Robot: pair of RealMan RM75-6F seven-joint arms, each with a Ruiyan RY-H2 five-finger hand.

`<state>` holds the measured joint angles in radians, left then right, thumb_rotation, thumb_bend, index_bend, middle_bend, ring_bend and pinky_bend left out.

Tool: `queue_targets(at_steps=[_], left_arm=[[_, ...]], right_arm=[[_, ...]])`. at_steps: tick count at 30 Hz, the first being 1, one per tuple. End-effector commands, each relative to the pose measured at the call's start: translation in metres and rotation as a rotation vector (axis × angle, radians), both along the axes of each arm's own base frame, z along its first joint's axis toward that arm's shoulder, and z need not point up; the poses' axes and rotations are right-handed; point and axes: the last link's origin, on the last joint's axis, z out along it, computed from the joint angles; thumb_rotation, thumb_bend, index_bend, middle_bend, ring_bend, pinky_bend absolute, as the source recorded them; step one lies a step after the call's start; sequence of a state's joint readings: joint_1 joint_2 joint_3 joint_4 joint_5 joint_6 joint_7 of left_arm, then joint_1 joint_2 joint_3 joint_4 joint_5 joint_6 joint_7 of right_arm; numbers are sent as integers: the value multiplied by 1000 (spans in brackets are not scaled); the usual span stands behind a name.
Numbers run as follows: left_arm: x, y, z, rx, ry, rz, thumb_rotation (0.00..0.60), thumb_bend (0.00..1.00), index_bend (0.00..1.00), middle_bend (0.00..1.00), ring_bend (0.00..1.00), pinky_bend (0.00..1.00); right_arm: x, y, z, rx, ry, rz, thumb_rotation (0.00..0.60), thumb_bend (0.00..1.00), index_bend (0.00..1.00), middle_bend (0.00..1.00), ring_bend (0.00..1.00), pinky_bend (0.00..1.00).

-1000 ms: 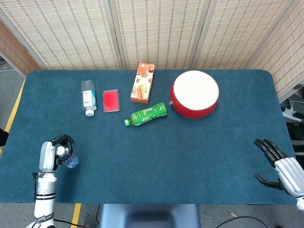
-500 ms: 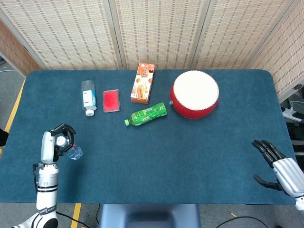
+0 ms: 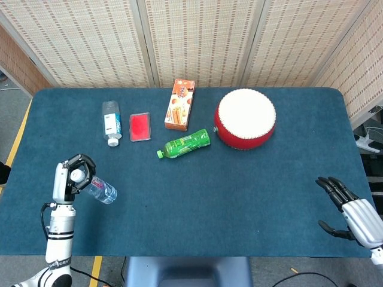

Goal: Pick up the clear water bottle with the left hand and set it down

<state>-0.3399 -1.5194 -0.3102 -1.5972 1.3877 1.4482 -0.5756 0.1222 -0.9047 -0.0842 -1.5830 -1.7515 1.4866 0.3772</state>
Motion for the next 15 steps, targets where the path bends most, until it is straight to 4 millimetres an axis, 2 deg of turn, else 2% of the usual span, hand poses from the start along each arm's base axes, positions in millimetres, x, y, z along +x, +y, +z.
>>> queue_targets(at_steps=[1, 4, 6, 10, 15], left_arm=[[-26, 12, -6, 192, 557, 112, 600, 671, 643, 740, 686, 686], [-29, 12, -11, 245, 692, 114, 600, 667, 648, 741, 686, 687], [-26, 10, -15, 218, 661, 98, 600, 668, 649, 741, 686, 686], [-13, 4, -19, 60, 383, 47, 600, 668, 649, 742, 686, 687], [3, -3, -12, -76, 47, -37, 600, 668, 649, 741, 686, 687]], right_arm=[[0, 0, 1, -5, -2, 1, 600, 182, 0, 38, 3, 290], [0, 0, 1, -8, -2, 0, 600, 182, 0, 38, 3, 290], [0, 0, 0, -6, -1, -1, 600, 181, 0, 38, 3, 290], [0, 0, -1, 0, 3, -1, 600, 182, 0, 38, 3, 291], [0, 0, 0, -1, 2, -1, 600, 182, 0, 38, 3, 290]])
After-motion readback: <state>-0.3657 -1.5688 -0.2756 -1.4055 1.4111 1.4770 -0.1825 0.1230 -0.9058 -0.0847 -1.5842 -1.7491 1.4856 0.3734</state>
